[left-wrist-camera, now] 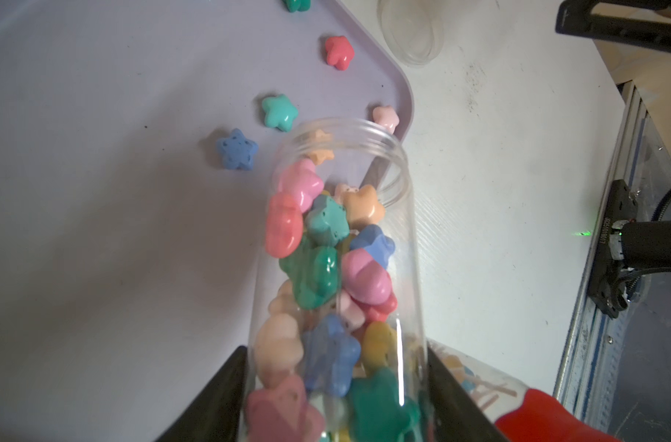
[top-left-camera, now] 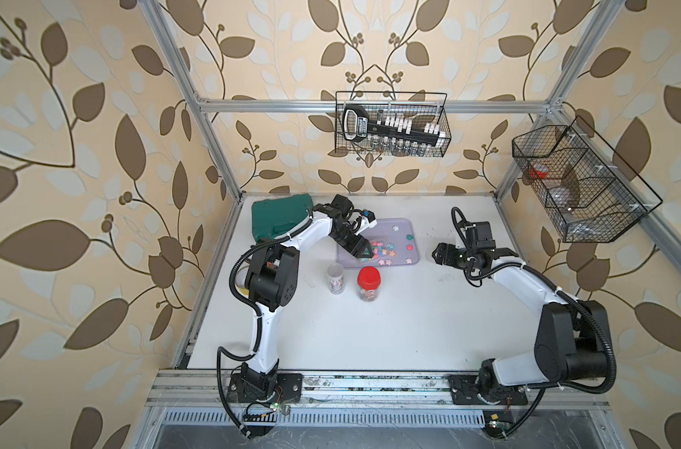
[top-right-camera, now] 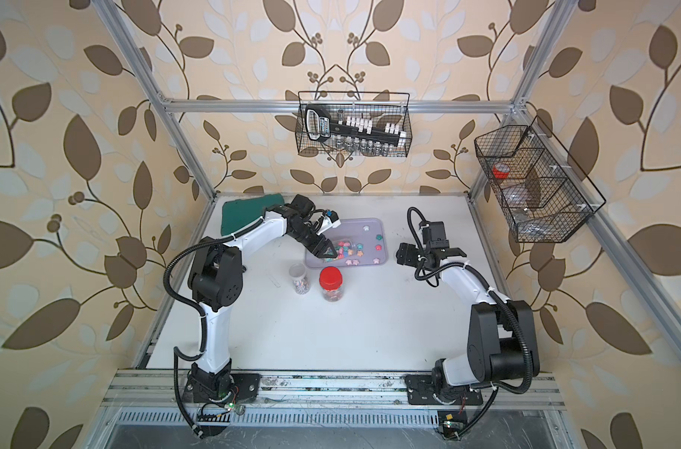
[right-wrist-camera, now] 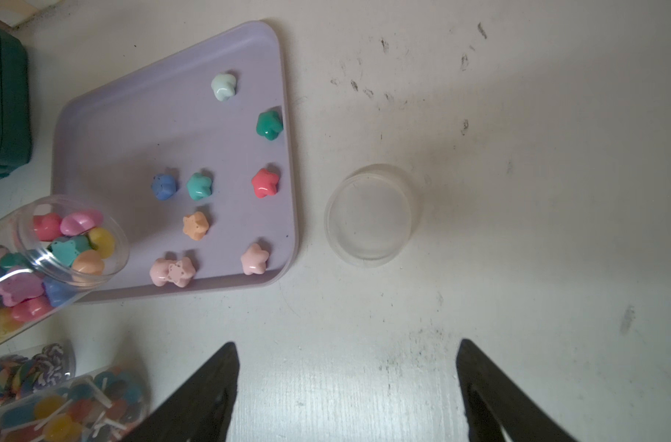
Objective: Pour the candies out of the jar
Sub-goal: 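Pour the candies out of the jar onto the tray.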
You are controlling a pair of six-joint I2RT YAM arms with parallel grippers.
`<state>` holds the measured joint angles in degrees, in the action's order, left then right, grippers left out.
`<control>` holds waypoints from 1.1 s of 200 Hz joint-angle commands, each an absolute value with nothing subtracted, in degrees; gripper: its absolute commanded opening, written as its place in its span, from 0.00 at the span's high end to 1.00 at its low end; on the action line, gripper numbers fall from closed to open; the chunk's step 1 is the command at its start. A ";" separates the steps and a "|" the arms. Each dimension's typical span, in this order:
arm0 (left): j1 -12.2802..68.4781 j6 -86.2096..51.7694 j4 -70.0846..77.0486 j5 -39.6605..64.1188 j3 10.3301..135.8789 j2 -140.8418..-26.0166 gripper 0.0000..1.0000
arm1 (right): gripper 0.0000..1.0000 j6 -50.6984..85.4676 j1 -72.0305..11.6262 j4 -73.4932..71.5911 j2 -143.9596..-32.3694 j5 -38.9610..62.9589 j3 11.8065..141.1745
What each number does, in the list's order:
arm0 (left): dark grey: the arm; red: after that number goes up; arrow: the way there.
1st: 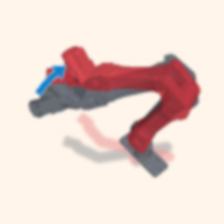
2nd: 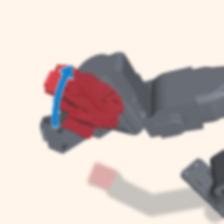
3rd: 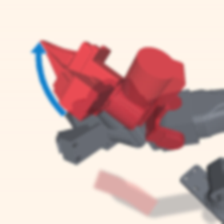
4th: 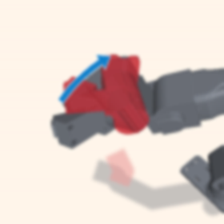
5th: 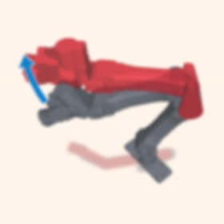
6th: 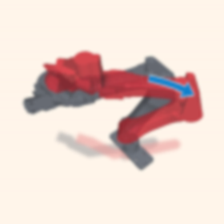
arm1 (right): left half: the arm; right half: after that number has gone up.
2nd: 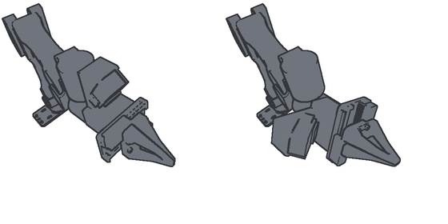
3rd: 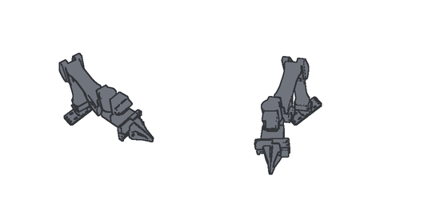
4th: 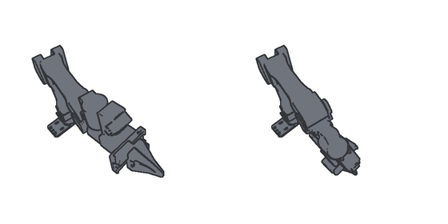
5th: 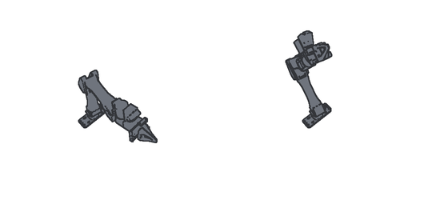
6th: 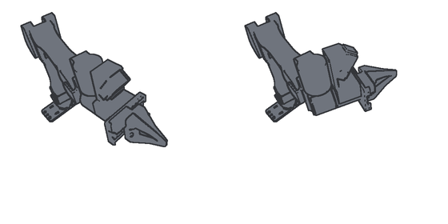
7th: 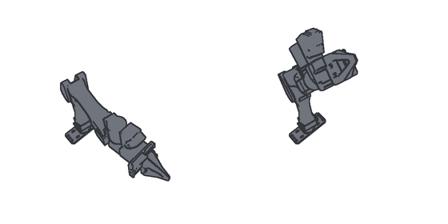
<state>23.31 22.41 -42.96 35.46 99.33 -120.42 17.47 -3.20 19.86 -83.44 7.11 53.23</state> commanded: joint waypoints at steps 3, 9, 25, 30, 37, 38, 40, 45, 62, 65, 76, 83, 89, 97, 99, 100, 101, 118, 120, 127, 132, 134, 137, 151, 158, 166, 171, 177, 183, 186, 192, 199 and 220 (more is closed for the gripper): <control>23.90 23.95 -43.92 36.41 102.80 -120.30 0.42 | 0.15 16.68 -2.84 19.53 -84.13 7.94 52.56; 23.99 24.14 -44.18 36.18 103.07 -120.51 0.42 | 0.15 16.63 -2.83 19.51 -84.15 7.99 52.56; 24.67 25.28 -45.51 34.51 104.19 -121.18 0.42 | 0.15 16.77 -2.78 19.57 -84.20 8.17 52.59; 24.92 25.83 -46.04 33.85 104.65 -121.51 0.42 | 0.15 16.79 -2.73 19.49 -84.19 8.26 52.58; 25.25 26.46 -46.91 33.01 105.34 -121.98 0.42 | 0.15 16.71 -2.77 19.56 -84.18 8.34 52.58; 25.28 26.54 -47.05 32.89 105.45 -122.03 0.42 | 0.15 16.75 -2.79 19.53 -84.19 8.34 52.57; 25.37 26.70 -47.31 32.70 105.64 -122.20 0.42 | 0.15 16.71 -2.76 19.52 -84.20 8.33 52.61; 25.55 27.02 -47.89 32.32 106.19 -122.56 0.42 | 0.15 16.71 -2.79 19.50 -84.20 8.43 52.56; 25.92 27.43 -49.08 31.92 107.44 -123.29 0.42 | 0.15 16.77 -2.66 19.55 -84.11 8.42 52.56; 26.00 27.42 -49.05 31.83 107.54 -123.33 0.42 | 0.15 16.77 -2.69 19.54 -84.15 8.44 52.59; 26.19 27.45 -48.96 31.51 107.73 -123.37 0.42 | 0.15 16.71 -2.57 19.52 -84.09 8.52 52.56; 26.34 27.37 -49.03 31.11 108.05 -123.47 0.42 | 0.15 16.70 -2.59 19.52 -84.14 8.56 52.64; 26.49 27.33 -49.28 30.74 108.44 -123.49 0.42 | 0.15 16.70 -2.53 19.54 -84.20 8.59 52.67; 26.63 27.42 -49.63 30.29 108.95 -123.70 0.42 | 0.15 16.75 -2.49 19.44 -84.18 8.67 52.59; 26.70 27.42 -49.76 30.21 109.15 -123.69 0.42 | 0.15 16.73 -2.53 19.43 -84.19 8.63 52.57; 26.71 27.42 -49.84 30.13 109.24 -123.77 0.42 | 0.15 16.72 -2.54 19.47 -84.20 8.66 52.61; 26.71 27.42 -49.88 30.05 109.25 -123.80 0.42 | 0.15 16.71 -2.55 19.45 -84.20 8.68 52.58; 27.15 27.50 -50.76 29.04 110.28 -123.93 0.42 | 0.15 16.77 -2.52 19.44 -84.26 8.79 52.56; 27.22 27.51 -50.86 28.95 110.43 -124.01 0.42 | 0.15 16.76 -2.54 19.43 -84.28 8.77 52.56; 27.33 27.55 -51.10 28.83 110.69 -123.95 0.42 | 0.15 16.79 -2.54 19.39 -84.23 8.72 52.56; 27.46 27.57 -51.15 28.71 110.66 -123.97 0.42 | 0.15 16.71 -2.53 19.34 -84.28 8.80 52.62; 27.50 27.59 -51.11 28.62 110.77 -123.94 0.42 | 0.15 16.75 -2.54 19.34 -84.29 8.86 52.58; 27.59 27.60 -51.08 28.51 110.81 -123.85 0.42 | 0.15 16.75 -2.52 19.38 -84.22 8.86 52.56; 27.94 27.51 -51.20 28.05 111.17 -123.77 0.42 | 0.15 16.83 -2.50 19.35 -84.32 9.00 52.56; 28.11 27.42 -51.41 27.86 111.47 -123.92 0.42 | 0.15 16.85 -2.53 19.30 -84.37 9.09 52.64; 28.36 27.34 -51.55 27.71 111.82 -124.03 0.42 | 0.15 16.84 -2.55 19.34 -84.36 9.13 52.58; 28.42 27.22 -51.67 27.48 112.11 -124.08 0.42 | 0.15 16.80 -2.48 19.34 -84.33 9.07 52.56; 28.62 27.25 -52.07 27.22 112.47 -124.28 0.42 | 0.15 16.80 -2.51 19.32 -84.36 9.12 52.58; 28.86 27.26 -52.44 26.93 112.86 -124.40 0.42 | 0.15 16.82 -2.52 19.34 -84.37 9.09 52.56; 28.91 27.27 -52.58 26.73 113.06 -124.46 0.42 | 0.15 16.87 -2.54 19.29 -84.37 9.09 52.56; 29.11 27.25 -52.86 26.28 113.30 -124.57 0.42 | 0.15 16.85 -2.52 19.34 -84.36 9.12 52.56; 29.28 27.33 -53.06 25.75 113.40 -124.65 0.42 | 0.15 16.79 -2.50 19.31 -84.36 9.16 52.57; 29.57 27.25 -53.52 25.12 113.64 -124.52 0.42 | 0.15 16.84 -2.55 19.29 -84.71 9.60 52.78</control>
